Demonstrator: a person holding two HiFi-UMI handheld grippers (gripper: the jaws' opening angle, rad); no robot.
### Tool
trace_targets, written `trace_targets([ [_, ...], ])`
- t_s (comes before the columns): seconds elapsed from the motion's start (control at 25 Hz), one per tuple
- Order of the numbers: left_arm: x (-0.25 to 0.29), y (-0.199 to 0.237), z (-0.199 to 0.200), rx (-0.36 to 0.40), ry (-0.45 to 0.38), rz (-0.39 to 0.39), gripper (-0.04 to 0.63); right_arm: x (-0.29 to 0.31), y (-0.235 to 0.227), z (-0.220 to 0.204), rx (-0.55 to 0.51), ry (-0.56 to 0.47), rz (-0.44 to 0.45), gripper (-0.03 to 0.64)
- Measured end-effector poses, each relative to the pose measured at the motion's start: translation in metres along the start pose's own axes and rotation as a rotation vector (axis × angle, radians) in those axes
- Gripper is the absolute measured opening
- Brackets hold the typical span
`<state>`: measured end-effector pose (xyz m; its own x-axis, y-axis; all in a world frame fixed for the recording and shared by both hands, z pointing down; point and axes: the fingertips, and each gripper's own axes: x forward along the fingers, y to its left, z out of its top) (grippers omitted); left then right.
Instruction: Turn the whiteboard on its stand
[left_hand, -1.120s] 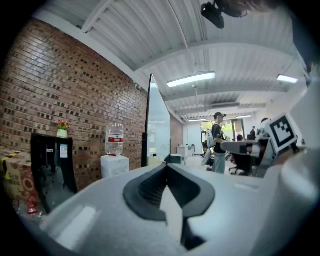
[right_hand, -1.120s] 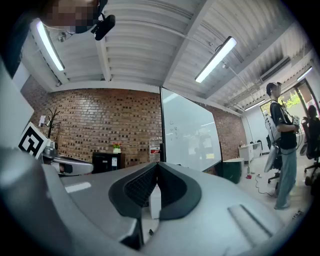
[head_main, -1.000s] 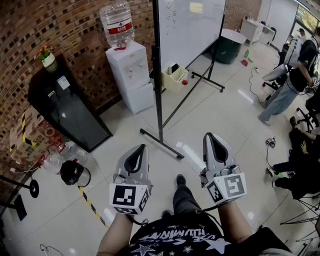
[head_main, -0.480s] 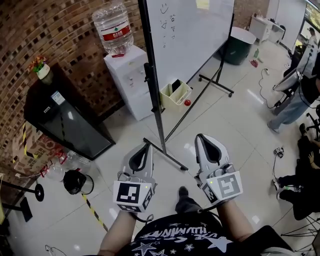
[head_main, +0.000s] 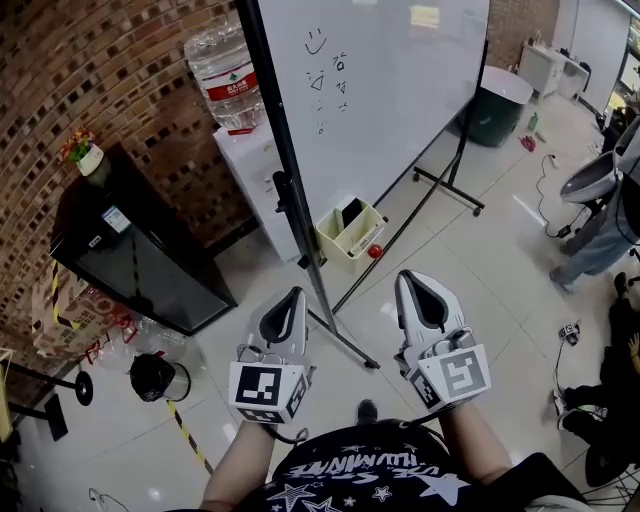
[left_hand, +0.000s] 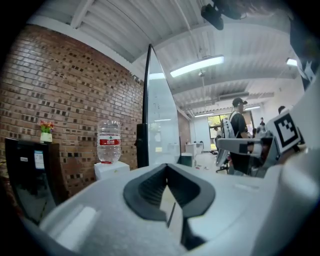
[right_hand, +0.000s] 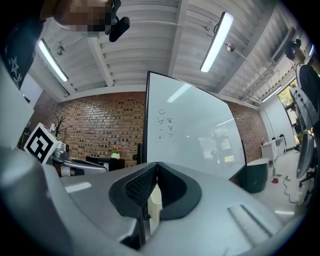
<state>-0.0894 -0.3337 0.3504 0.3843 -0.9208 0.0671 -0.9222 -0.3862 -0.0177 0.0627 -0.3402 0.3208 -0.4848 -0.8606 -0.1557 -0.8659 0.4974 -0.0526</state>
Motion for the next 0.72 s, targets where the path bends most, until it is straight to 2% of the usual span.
trace_targets([
  [0.32,0.027,0.009,-0.004,0.008,0.004,0.047,0.006,0.016,-0.031,-0.018,0.035,0.031,-0.002,0.009],
  [0.44,0.031,0.006,-0.004,0.015,0.017,0.029,0.095,0.017,-0.026,-0.017,0.040,0.034,0.012,0.009],
  [0.72,0.051,0.015,0.002,0.032,0.012,0.010,0.171,0.021,-0.016,-0.015,0.031,0.033,0.016,0.008],
])
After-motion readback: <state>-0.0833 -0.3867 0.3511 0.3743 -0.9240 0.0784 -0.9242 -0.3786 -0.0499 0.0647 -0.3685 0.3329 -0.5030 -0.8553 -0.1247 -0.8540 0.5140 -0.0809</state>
